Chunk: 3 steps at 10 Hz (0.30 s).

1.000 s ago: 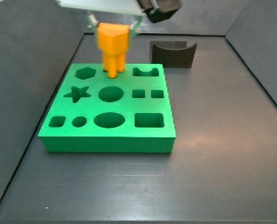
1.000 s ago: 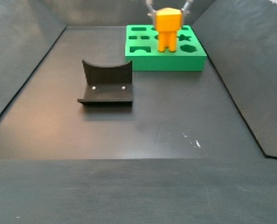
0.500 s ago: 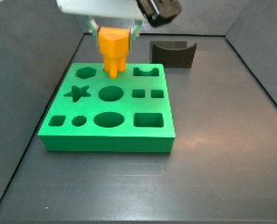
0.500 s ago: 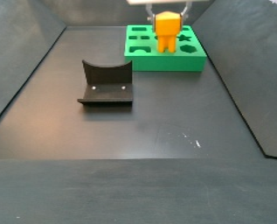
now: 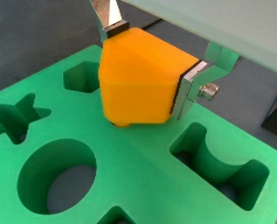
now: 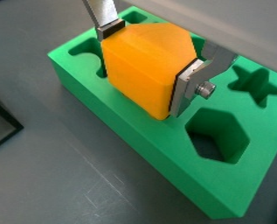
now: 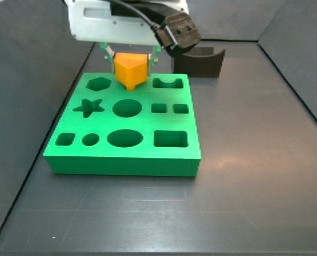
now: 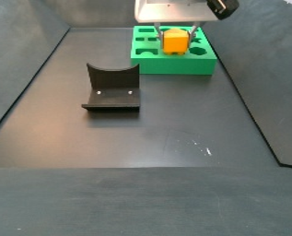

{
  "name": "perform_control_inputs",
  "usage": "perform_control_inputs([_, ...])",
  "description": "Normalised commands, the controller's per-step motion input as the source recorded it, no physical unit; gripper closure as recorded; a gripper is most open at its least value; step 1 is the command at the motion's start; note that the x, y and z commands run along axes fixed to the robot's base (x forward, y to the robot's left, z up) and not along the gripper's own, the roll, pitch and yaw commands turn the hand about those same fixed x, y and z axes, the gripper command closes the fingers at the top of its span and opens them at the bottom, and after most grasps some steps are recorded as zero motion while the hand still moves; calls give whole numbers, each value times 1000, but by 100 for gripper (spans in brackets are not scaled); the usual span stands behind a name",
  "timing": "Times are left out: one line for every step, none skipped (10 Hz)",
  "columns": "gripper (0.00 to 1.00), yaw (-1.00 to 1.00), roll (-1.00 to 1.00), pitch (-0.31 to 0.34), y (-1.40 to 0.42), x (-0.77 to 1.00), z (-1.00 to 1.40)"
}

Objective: Insert the 3 prong object.

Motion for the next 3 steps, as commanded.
perform_control_inputs([100, -34, 144, -57, 0, 0, -531])
perform_control_inputs([100, 0, -80, -91, 57, 0, -63])
perform_control_inputs([100, 0, 0, 0, 0, 0, 0])
